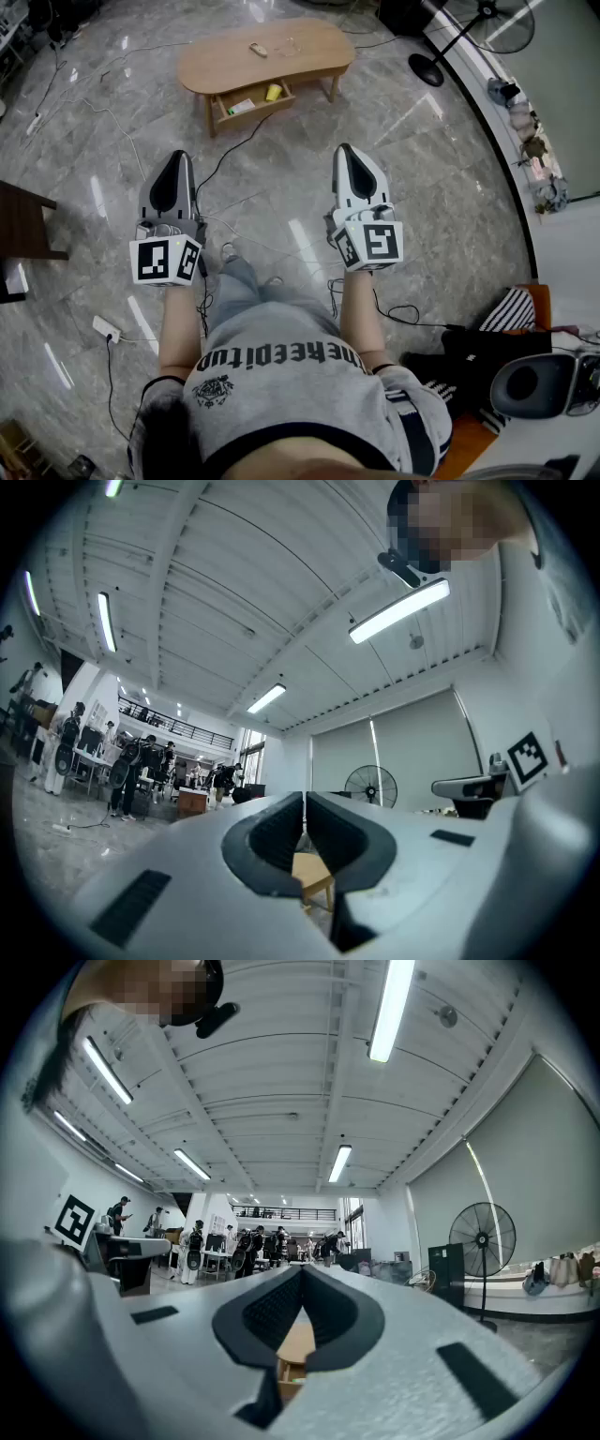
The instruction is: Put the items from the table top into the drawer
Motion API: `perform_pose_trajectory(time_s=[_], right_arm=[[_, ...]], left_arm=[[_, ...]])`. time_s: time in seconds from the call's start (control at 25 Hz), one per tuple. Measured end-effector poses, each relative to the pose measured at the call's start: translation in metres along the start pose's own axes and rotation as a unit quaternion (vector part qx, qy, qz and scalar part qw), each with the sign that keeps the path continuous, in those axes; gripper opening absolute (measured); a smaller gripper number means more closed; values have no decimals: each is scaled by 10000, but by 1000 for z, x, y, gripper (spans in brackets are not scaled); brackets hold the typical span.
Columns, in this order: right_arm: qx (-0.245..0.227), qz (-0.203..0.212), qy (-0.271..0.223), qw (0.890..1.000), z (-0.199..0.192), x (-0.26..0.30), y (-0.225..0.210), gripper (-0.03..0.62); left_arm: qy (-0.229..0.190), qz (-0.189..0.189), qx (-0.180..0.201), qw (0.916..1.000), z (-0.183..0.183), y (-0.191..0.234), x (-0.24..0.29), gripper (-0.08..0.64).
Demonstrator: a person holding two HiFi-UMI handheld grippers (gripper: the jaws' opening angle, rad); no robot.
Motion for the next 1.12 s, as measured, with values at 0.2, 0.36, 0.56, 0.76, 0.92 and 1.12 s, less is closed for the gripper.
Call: perform_pose_trajectory(time_s=[0.2,0.36,0.56,0.76,0.92,1.12], right_arm=[[19,-27,-21,10000,3,-10,3,2],[10,-58,-40,10000,4,-8,2,2],[7,-87,-41,10000,6,3,1,2],[23,-129,-87,9999,5,18,-1,1],[63,-138,-87,9998,3,37,-5,2],[50,-170,-65,9998,0,68,-6,2]], left_arm=[[-21,36,-68,10000,5,-1,-8,12],[-22,-15,-73,10000,4,0,-6,12],[-27,-22,-97,9999,6,6,4,12],[-38,-62,-135,9999,5,17,18,12],[-32,-146,-176,9997,2,26,38,12],[-44,-260,-212,9994,-1,43,67,12]])
Point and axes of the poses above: the fingertips, and each gripper's own axes: x forward along the fingers, y to its left, z out of its top, the point moved 5 cm from there along -x, backward along the fingers, and after that the axes turned 14 degrees about z, right-handed, at the moved point
